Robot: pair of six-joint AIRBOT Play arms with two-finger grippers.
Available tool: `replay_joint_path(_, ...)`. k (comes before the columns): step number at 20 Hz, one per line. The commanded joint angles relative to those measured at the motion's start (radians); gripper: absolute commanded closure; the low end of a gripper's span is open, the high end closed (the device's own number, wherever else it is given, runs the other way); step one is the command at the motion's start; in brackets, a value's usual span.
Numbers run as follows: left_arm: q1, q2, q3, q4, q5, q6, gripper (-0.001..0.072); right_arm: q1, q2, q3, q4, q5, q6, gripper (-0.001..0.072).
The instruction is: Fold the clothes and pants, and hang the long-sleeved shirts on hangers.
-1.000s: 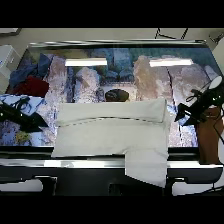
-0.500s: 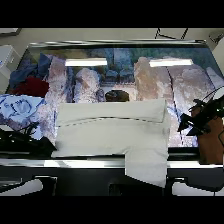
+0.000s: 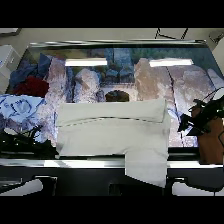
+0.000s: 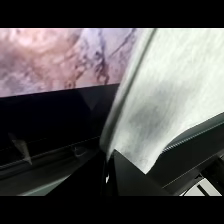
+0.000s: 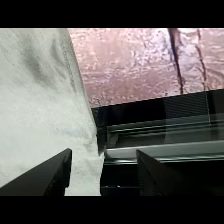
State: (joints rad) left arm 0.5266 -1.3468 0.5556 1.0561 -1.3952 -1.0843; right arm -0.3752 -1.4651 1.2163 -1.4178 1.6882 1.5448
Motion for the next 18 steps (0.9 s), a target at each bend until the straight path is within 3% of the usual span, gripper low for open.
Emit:
replay_joint_path(1, -0.011, 0.001, -0.009, -0.010, -0.021, -0.015, 0.0683, 0.000, 0.007, -0.018, 0.000, 0.021, 0.000, 0.0210)
replay_joint_path(4, -0.010, 0.001, -0.006, -0.010, -0.028, -0.015, 0.0684, 0.000, 0.056, -0.150, 0.000, -0.014, -0.005, 0.0198)
replay_joint_path(7, -0.010, 0.002, 0.002, -0.010, -0.029, -0.015, 0.0684, 0.000, 0.101, -0.335, 0.023, -0.076, -0.031, 0.0138)
replay_joint_path(16, -0.010, 0.023, 0.027, -0.010, -0.054, -0.015, 0.0685, 0.000, 0.102, -0.586, 0.157, -0.250, -0.098, 0.0145)
replay_joint_path(18, -0.010, 0.023, 0.027, -0.010, -0.055, -0.016, 0.0684, 0.000, 0.102, -0.619, 0.189, -0.267, -0.103, 0.0179)
